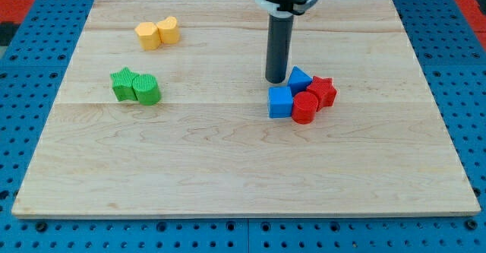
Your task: Push yellow heart to green star
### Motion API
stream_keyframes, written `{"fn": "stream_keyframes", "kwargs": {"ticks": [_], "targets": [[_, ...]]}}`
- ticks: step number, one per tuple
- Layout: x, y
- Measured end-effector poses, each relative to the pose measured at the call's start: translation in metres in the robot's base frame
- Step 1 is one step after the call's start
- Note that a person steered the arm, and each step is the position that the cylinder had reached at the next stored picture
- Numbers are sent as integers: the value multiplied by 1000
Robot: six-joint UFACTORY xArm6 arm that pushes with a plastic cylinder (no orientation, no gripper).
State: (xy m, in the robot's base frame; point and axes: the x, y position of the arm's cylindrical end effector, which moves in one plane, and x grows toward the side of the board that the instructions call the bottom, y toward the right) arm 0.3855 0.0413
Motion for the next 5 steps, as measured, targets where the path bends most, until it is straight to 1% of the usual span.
{"fn": "stream_keyframes", "kwargs": {"ticks": [1, 2, 3, 4, 5], "targets": [[-43, -15], [-96, -45], [-130, -91], [-147, -150], [-149, -188]]}}
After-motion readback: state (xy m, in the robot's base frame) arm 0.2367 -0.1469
